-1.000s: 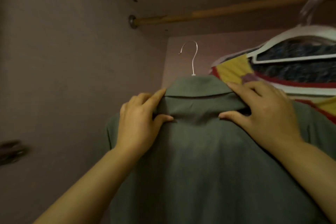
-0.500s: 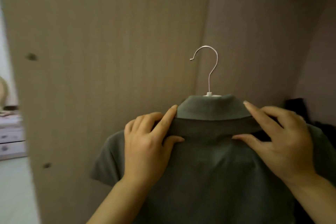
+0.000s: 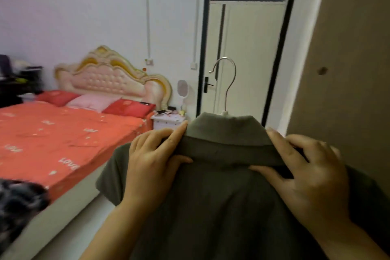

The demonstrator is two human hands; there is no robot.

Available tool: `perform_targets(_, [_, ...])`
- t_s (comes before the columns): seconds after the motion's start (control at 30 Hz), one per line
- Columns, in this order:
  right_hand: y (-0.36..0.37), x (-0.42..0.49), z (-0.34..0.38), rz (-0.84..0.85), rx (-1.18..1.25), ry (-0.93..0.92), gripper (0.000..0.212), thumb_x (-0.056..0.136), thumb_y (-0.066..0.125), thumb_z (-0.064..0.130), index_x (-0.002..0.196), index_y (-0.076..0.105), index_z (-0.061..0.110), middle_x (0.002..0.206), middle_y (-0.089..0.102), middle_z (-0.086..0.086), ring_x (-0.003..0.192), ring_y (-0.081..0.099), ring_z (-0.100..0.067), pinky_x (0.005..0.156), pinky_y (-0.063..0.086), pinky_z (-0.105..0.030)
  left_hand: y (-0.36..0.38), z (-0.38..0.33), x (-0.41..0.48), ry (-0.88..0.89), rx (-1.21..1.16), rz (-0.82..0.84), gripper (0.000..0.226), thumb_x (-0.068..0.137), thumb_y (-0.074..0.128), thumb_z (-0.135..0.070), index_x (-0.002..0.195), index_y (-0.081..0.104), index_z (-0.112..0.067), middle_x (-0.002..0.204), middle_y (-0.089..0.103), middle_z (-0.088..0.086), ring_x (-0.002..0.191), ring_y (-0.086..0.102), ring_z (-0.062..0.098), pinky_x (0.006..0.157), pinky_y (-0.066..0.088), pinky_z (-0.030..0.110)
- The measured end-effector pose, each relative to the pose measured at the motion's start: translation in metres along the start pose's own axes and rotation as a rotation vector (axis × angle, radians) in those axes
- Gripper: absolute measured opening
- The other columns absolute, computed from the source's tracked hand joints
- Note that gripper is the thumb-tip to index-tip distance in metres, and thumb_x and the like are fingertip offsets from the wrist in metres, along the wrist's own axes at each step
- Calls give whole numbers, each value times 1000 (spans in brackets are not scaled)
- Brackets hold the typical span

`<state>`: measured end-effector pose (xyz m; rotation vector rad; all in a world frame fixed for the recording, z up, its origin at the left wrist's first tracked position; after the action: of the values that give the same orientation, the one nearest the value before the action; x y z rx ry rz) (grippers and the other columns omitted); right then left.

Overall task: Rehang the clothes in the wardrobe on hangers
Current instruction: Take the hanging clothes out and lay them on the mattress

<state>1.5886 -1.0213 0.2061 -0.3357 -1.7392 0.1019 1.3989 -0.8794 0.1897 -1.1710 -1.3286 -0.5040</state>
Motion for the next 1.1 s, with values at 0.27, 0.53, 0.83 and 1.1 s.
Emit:
perform_targets(0.27, [136,23,121,102,347,-48,58,79,56,47,117,64,5,92,63,-16,85,46,-22,75,34,-32,-74,132,-43,-161,364,22,53,75,55,-38,122,60,-14,97,67,10,91,48,20,80,34,35])
perform_targets(0.53, [269,36,213,140,645,-122,67,75,68,53,121,60,6,95,63,-17,90,47,-23,81,37,-35,-103,225,-73,-308,674,-11,51,70,64,-35,117,65,-13,93,69,7,88,59,26,82,39,38])
perform_targets(0.83, [379,67,321,126,934,-200,60,76,72,45,120,61,6,93,64,-16,88,49,-22,77,44,-40,-135,314,-86,-492,874,18,48,77,54,-33,118,63,-10,93,69,10,84,65,30,81,50,45])
perform_targets(1.1, [469,84,458,138,1032,-262,58,74,73,46,117,64,7,94,64,-15,88,50,-23,78,41,-37,-183,438,-124,-597,959,-5,48,75,68,-27,119,62,-8,92,68,9,83,65,28,79,50,46])
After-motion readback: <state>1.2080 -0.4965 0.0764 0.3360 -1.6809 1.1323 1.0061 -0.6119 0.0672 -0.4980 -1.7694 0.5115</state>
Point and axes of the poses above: each hand's wrist, its own x-axis towards the middle knuckle, its own y-axis out of the palm, z = x × y, the point moved 6 cm from there along x, towards the middle knuckle
